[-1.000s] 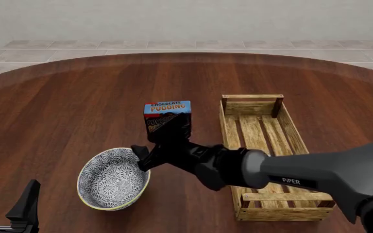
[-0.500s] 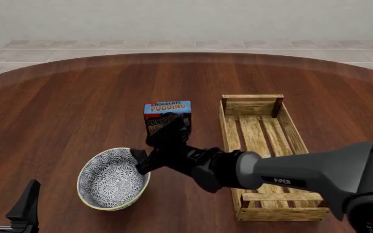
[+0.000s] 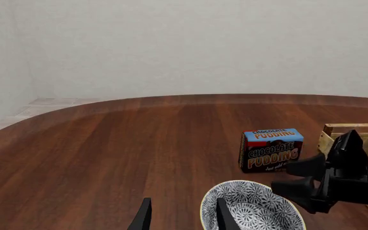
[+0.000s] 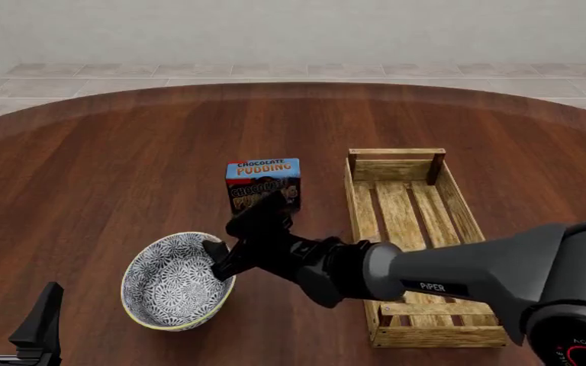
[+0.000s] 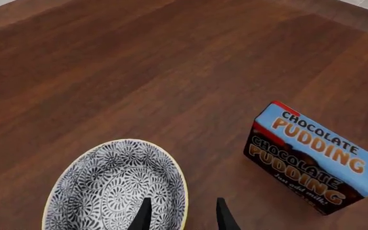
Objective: Pick up the bowl on the left and put it in the tray.
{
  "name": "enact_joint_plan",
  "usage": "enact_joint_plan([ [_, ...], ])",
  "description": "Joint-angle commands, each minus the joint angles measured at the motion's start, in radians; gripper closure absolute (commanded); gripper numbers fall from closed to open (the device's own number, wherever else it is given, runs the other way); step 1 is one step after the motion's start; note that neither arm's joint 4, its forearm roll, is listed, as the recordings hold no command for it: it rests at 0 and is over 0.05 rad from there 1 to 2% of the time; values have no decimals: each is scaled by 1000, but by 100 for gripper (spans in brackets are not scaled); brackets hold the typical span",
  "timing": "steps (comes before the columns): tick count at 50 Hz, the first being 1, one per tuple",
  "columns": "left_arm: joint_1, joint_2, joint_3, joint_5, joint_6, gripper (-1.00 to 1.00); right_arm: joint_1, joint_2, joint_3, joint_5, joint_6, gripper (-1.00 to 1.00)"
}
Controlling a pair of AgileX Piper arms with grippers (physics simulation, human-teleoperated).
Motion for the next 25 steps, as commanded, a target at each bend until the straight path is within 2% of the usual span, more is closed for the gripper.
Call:
enact_joint_plan([
  [1, 0, 0, 0, 0, 0, -100, 0, 14, -5, -5, 5, -100],
  [25, 0, 0, 0, 0, 0, -100, -12, 70, -39, -11, 17, -100],
])
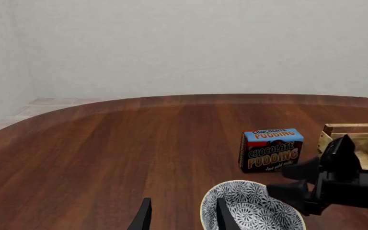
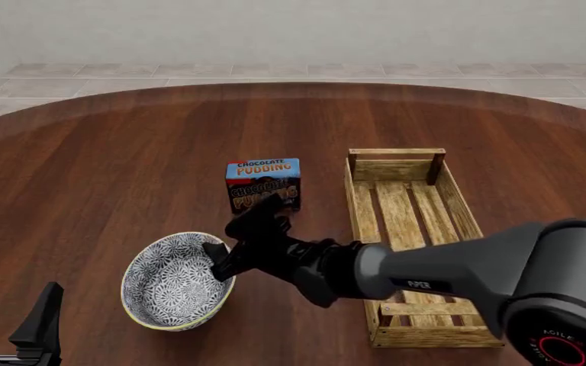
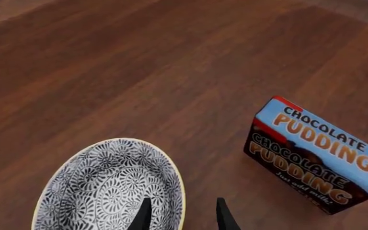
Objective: Pick up the bowl on the left and put it in the tray.
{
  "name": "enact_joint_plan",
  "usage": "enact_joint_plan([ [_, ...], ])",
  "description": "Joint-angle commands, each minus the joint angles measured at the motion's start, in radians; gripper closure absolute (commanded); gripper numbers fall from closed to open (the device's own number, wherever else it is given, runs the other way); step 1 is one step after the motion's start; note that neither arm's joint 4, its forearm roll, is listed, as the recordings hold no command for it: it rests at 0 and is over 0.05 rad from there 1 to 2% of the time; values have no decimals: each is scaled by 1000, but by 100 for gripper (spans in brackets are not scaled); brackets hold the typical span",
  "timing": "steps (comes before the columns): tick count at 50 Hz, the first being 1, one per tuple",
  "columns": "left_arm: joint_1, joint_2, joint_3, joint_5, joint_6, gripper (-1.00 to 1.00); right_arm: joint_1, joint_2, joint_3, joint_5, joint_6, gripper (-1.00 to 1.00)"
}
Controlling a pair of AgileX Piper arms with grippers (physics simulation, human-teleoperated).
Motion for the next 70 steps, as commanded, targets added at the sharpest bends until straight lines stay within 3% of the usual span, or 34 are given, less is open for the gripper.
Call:
enact_joint_plan([
  [1, 0, 0, 0, 0, 0, -100, -7, 24, -17, -2, 7, -100],
  [70, 0, 0, 0, 0, 0, -100, -9, 113, -45, -30, 28, -100],
])
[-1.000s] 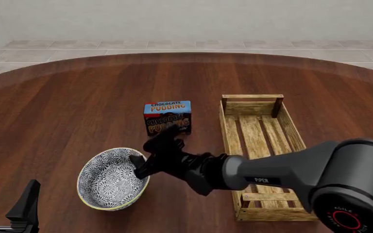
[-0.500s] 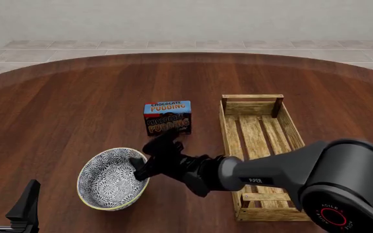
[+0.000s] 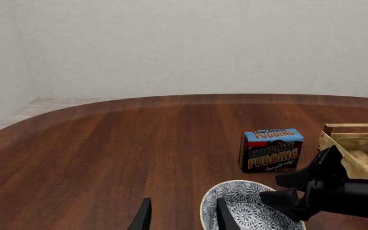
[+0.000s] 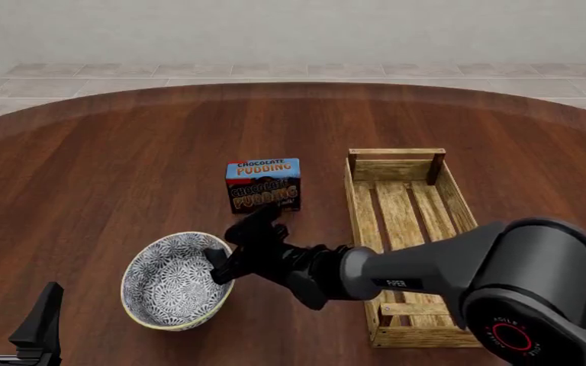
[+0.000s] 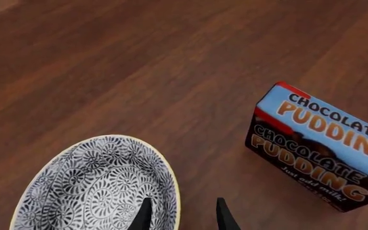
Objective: Pick up the bowl on the left and put it in the tray.
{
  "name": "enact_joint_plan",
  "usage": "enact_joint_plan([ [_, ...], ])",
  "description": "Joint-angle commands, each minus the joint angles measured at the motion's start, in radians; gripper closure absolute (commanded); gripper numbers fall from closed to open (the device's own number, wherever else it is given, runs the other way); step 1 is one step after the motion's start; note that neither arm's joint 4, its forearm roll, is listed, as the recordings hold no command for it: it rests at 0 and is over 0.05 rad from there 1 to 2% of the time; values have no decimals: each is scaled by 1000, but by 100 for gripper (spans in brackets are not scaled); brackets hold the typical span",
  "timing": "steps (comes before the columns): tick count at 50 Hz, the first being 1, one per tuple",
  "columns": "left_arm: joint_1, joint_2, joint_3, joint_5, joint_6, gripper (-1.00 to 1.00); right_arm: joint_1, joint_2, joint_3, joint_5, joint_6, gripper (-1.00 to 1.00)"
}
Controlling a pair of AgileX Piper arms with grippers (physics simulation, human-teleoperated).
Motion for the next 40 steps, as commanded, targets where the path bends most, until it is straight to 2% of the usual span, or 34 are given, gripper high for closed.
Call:
enact_joint_plan([
  [1, 0, 0, 0, 0, 0, -100, -1, 23, -8, -1, 1, -100],
  [24, 0, 0, 0, 0, 0, -100, 0, 68, -36, -3, 3, -100],
  [25, 0, 0, 0, 0, 0, -100, -3, 69, -35, -6, -1, 100],
  [40, 0, 0, 0, 0, 0, -100, -2, 65, -21, -19, 11, 100],
])
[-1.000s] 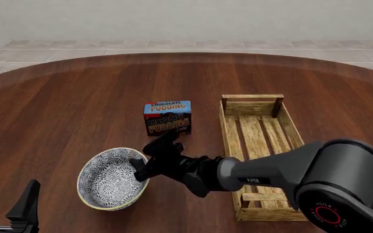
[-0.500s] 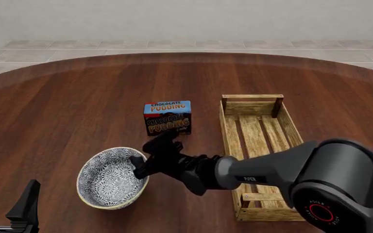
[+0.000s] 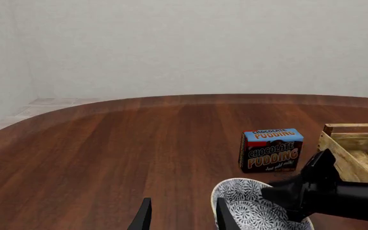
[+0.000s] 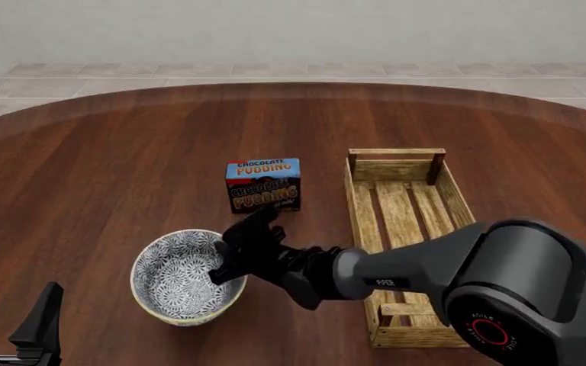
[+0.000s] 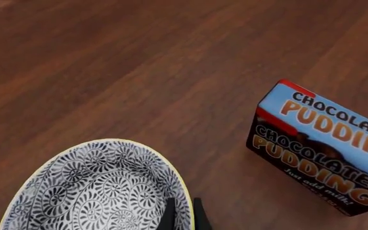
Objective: Pick up the bowl on the left and put it in the tray.
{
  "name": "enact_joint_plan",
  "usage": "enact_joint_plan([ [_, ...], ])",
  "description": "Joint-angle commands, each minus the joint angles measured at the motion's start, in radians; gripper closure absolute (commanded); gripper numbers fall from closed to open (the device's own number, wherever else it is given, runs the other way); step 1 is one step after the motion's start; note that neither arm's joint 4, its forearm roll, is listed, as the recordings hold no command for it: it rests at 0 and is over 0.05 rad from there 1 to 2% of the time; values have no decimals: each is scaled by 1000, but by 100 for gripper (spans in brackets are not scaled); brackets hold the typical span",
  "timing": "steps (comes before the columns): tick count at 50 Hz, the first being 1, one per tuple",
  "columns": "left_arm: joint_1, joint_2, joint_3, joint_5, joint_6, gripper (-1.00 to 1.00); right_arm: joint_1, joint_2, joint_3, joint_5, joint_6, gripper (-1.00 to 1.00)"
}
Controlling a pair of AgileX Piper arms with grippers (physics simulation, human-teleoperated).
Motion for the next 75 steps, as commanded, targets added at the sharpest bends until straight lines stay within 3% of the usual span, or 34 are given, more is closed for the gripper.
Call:
enact_joint_plan([
  [1, 0, 0, 0, 0, 0, -100, -1, 19, 12, -8, 15, 100],
  [33, 0, 0, 0, 0, 0, -100, 40, -85, 173, -111, 92, 100],
  [75, 0, 0, 0, 0, 0, -100, 64, -301, 322, -163, 156, 100],
])
